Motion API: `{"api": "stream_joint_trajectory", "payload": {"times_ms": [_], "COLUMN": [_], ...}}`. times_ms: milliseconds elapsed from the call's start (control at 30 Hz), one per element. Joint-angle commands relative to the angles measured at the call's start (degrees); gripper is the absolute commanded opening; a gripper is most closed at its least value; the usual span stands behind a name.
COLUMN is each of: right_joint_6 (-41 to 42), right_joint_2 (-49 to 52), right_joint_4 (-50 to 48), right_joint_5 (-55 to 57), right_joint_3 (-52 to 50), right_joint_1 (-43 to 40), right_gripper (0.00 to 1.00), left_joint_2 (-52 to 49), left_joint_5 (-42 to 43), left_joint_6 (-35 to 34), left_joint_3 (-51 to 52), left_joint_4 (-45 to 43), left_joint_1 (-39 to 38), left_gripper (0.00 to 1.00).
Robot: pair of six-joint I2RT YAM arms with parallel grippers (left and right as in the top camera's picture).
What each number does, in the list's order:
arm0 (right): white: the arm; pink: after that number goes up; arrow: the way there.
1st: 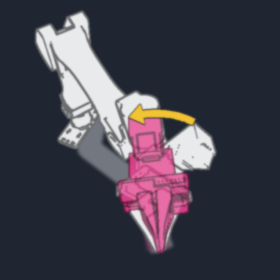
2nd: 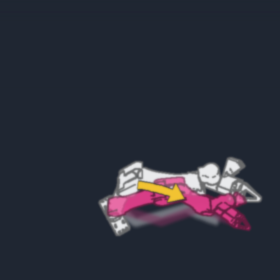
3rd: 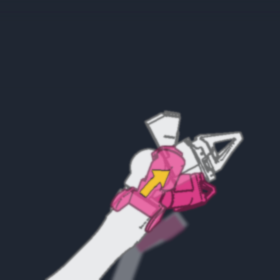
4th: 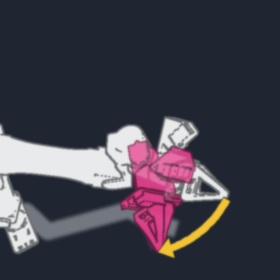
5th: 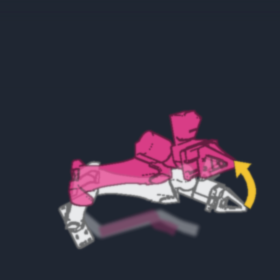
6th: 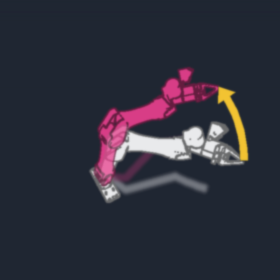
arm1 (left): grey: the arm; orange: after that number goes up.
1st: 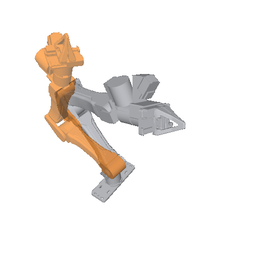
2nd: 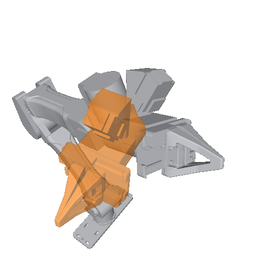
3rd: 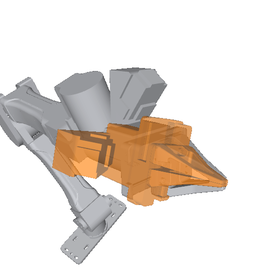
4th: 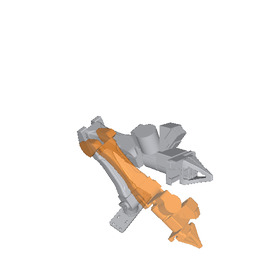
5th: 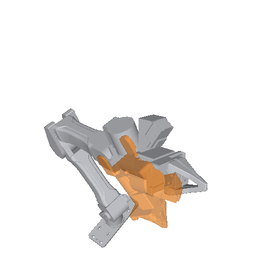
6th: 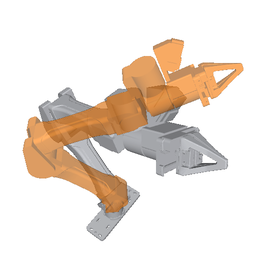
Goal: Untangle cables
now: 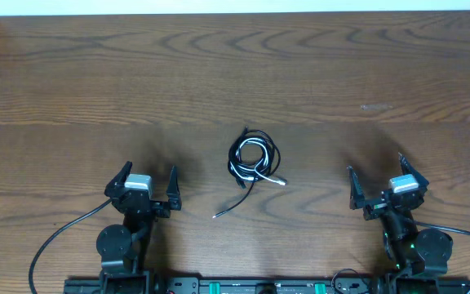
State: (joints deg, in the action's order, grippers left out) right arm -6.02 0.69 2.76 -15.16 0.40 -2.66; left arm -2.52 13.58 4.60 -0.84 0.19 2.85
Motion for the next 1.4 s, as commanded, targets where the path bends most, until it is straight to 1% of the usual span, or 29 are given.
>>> {"api": "stream_joint_trajectory", "payload": {"times_ms": [0,600,833,933,1033,1100,1200,1233,1267,1367], "right_joint_6": [0.83,0.87,0.85,0.83,0.83,0.85,1.27,2.08,2.86,3.02], "right_joint_2": [-0.33,-0.33,-0.33,-0.33,-0.31,-0.31,0.15,0.63,1.77,5.09], "right_joint_4": [0.31,0.28,0.2,-0.44,-0.52,-0.37,-0.37,-0.35,-0.37,0.37], "right_joint_5": [0.22,0.15,-1.46,-3.41,-4.98,-6.4,-7.52,-7.52,-7.58,-8.61], "right_joint_3": [-0.09,-0.09,-0.09,-0.09,-0.07,0.13,1.05,1.7,2.89,6.08], "right_joint_1": [0.31,0.31,0.31,0.31,0.28,0.28,0.28,0.28,0.28,0.28], "right_gripper": [0.99,0.99,0.99,0.99,0.99,0.99,0.99,0.99,0.99,0.99], "left_joint_2": [-0.33,-0.33,-0.33,-0.33,-0.92,-2.86,-8.94,-12.0,-17.03,-27.45], "left_joint_5": [0.68,0.74,-0.26,2.49,5.68,6.84,6.99,7.04,8.41,12.07], "left_joint_6": [0.74,0.74,0.7,0.52,0.48,0.46,0.52,0.52,0.98,0.96], "left_joint_3": [0.59,0.59,0.59,0.57,-0.81,-2.43,-6.75,-8.92,-12.46,-20.13], "left_joint_4": [2.58,2.08,2.58,0.76,0.87,0.76,0.87,0.87,0.9,1.33], "left_joint_1": [-0.09,-0.09,-0.09,-0.09,-0.09,-0.09,-0.09,-0.09,-0.09,-0.09], "left_gripper": [0.97,0.97,0.97,0.97,0.97,0.97,0.97,0.97,0.97,0.97]}}
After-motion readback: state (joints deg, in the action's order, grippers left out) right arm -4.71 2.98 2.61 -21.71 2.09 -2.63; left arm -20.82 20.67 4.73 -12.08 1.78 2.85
